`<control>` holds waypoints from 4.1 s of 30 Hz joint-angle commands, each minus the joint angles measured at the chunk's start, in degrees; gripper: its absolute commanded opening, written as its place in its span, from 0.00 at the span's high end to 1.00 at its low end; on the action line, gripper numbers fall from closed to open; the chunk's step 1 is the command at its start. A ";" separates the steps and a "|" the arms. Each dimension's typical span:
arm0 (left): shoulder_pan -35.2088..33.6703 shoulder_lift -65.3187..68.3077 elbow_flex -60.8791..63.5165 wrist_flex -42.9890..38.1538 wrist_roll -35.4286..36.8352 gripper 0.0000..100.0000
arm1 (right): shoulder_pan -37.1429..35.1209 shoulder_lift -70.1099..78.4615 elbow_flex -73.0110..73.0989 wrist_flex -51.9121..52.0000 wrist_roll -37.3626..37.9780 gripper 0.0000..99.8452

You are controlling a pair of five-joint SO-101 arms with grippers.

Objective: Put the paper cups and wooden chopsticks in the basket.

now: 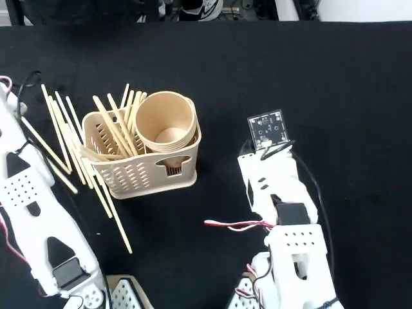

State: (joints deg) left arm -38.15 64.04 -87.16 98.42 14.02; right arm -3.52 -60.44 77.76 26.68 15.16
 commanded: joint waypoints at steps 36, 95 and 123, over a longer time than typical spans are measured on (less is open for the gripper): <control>-1.36 12.31 -6.46 -11.25 0.97 0.77 | 0.35 -0.48 -0.75 -1.05 0.53 0.99; -5.58 5.80 6.46 -2.64 2.55 0.76 | 0.35 -0.48 -0.75 -1.05 0.53 0.99; -6.37 -1.49 0.48 2.64 2.29 0.97 | 0.26 -0.48 -0.75 -1.05 0.53 0.99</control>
State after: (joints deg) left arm -43.52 71.34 -86.46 100.44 16.13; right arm -3.52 -60.44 77.76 26.68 15.16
